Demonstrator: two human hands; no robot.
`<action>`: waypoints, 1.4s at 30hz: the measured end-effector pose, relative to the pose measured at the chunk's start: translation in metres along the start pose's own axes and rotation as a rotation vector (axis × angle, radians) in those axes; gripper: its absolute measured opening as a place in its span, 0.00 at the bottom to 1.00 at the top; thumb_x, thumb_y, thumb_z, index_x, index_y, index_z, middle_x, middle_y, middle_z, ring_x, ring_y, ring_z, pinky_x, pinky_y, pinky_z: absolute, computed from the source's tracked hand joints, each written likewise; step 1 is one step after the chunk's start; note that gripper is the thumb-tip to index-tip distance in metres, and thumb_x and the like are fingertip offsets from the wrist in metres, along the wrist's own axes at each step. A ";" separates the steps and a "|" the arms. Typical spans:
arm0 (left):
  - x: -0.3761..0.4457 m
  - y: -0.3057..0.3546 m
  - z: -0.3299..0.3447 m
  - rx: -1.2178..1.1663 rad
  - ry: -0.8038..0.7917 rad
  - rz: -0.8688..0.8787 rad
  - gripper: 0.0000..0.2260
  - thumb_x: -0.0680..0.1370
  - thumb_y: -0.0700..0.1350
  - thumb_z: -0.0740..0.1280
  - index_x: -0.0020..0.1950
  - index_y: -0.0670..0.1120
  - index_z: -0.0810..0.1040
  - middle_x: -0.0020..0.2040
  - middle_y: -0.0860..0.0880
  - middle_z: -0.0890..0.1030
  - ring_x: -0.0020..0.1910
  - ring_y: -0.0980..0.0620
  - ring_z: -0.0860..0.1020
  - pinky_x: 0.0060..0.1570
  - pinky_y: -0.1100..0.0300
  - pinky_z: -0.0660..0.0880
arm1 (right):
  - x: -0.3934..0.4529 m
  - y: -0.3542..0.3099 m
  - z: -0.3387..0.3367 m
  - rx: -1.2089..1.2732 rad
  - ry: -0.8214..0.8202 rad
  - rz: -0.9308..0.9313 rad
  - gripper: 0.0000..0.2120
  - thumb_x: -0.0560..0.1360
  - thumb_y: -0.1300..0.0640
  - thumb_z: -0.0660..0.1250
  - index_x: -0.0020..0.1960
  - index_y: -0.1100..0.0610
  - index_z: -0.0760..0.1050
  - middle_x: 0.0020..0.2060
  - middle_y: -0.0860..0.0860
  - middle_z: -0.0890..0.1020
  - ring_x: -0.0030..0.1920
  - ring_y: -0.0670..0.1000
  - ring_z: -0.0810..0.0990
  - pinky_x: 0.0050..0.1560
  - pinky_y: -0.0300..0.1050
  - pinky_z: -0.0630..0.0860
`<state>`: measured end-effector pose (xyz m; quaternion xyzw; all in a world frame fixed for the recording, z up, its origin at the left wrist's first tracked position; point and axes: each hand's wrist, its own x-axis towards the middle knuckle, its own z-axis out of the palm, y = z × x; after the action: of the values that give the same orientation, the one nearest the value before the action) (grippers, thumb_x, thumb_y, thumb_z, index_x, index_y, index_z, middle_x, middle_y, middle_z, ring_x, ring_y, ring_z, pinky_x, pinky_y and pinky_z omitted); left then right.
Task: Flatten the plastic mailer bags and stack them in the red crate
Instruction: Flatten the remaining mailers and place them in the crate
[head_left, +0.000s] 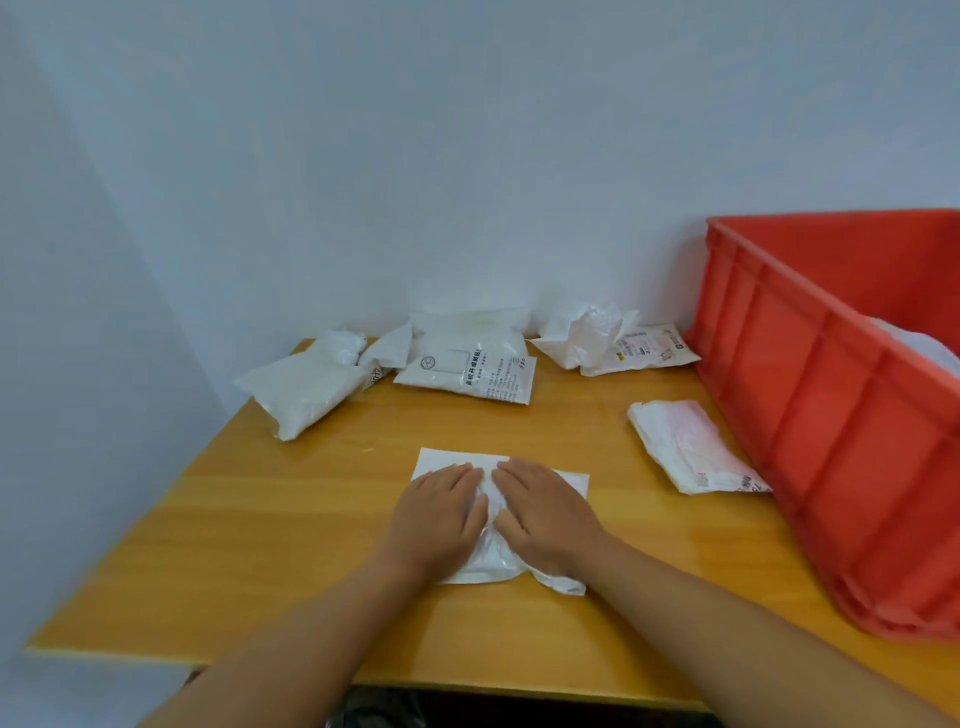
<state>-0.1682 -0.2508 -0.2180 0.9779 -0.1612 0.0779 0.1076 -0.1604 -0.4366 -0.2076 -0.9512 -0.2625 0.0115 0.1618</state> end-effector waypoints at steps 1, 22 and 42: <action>-0.003 0.002 -0.001 0.039 0.045 -0.008 0.31 0.79 0.59 0.44 0.72 0.46 0.73 0.70 0.47 0.76 0.70 0.50 0.72 0.69 0.52 0.66 | -0.003 -0.002 -0.002 -0.025 0.037 0.027 0.43 0.70 0.38 0.38 0.78 0.58 0.61 0.77 0.55 0.63 0.78 0.53 0.57 0.77 0.46 0.50; 0.011 -0.023 -0.060 -1.241 0.005 -0.836 0.12 0.74 0.32 0.65 0.56 0.37 0.77 0.50 0.38 0.81 0.44 0.40 0.80 0.43 0.51 0.77 | -0.033 0.001 -0.044 0.719 0.130 0.625 0.32 0.79 0.53 0.64 0.76 0.58 0.53 0.63 0.52 0.73 0.58 0.53 0.74 0.53 0.44 0.71; 0.037 -0.002 -0.141 -1.914 0.233 -0.375 0.05 0.75 0.36 0.69 0.49 0.43 0.81 0.58 0.43 0.82 0.56 0.45 0.80 0.60 0.52 0.78 | -0.019 0.003 -0.130 1.298 0.587 0.351 0.17 0.81 0.65 0.56 0.54 0.52 0.82 0.58 0.51 0.81 0.48 0.53 0.86 0.54 0.48 0.81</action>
<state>-0.1496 -0.2267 -0.0753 0.4735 0.0134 -0.0078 0.8807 -0.1618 -0.4875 -0.0867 -0.6558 0.0074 -0.0647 0.7521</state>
